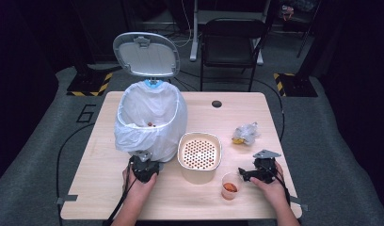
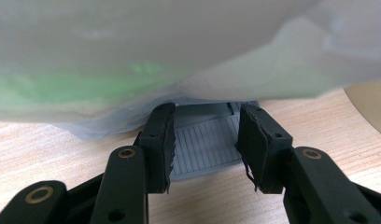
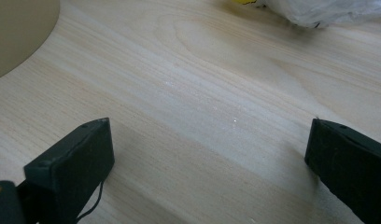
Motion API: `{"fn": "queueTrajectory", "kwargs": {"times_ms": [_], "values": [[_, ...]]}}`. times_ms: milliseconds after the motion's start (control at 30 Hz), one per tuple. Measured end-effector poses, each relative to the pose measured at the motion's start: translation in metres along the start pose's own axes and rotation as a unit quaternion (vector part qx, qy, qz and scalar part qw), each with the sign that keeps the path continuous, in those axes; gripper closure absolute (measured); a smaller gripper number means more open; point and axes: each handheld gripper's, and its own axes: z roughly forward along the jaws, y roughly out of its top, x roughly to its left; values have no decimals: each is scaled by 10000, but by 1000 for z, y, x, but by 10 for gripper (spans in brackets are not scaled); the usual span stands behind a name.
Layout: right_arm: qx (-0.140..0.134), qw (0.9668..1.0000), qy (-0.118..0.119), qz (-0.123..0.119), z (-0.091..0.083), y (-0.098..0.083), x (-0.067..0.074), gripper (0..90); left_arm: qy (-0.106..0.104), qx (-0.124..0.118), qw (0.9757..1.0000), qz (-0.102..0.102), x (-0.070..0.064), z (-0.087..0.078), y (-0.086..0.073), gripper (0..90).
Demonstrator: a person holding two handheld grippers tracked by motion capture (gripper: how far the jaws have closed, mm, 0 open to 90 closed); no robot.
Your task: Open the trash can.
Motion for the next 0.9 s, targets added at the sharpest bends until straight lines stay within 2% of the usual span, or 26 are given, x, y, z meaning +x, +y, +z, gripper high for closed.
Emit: {"fn": "queueTrajectory", "kwargs": {"times_ms": [33, 67, 167, 200, 267, 300, 367, 400, 467, 533, 633, 667, 700, 767, 800, 900], "values": [[-1, 10000, 4, 5, 0, 0, 0, 10, 10, -56, 9999, -143, -2, 1, 1, 562], [-1, 10000, 15, 7, 0, 0, 0, 13, -12, 81, 10000, 12, 0, 0, 2, 562], [36, 10000, -10, 51, 0, 1, 0, 26, -29, 181, 9998, 2, 0, 0, 5, 561], [55, 10000, -20, 18, -1, 2, -1, 33, -37, 147, 9999, -82, -1, 1, 5, 561], [75, 9999, -12, 103, -2, 2, 0, 71, -43, 245, 9997, -41, 0, 1, 7, 561], [50, 10000, -8, 20, -2, 2, -1, 91, -19, 331, 9994, 26, 1, 0, 8, 561], [58, 10000, 9, 10, -4, 3, -1, 128, 8, 305, 9995, 19, 1, 0, 8, 561], [85, 10000, 15, -7, -5, 3, -1, 146, -56, 222, 9997, -50, 0, 1, 7, 561], [113, 9999, 23, -55, -5, 4, -2, 148, -24, 237, 9997, -97, -1, 0, 6, 561], [222, 9997, 25, -11, -7, 6, 0, 166, -56, 228, 9997, -23, 0, 1, 7, 561], [367, 9990, -209, -157, -15, 11, 2, 230, -57, 232, 9997, -101, -1, 1, 6, 560], [333, 9990, -194, -240, -17, 13, 2, 243, -88, 246, 9996, -102, -1, 1, 6, 560], [356, 9989, -191, -221, -21, 17, 3, 249, -109, 223, 9997, -40, 1, 1, 7, 560], [276, 9992, -165, -243, -27, 25, 3, 267, -75, 232, 9996, -105, 0, 1, 8, 560], [252, 9992, -161, -274, -30, 30, 2, 271, -56, 339, 9994, 30, 2, 0, 8, 560], [146, 9992, -198, -328, -33, 39, 0, 279, -75, 285, 9996, -11, 1, 1, 8, 560]]}}
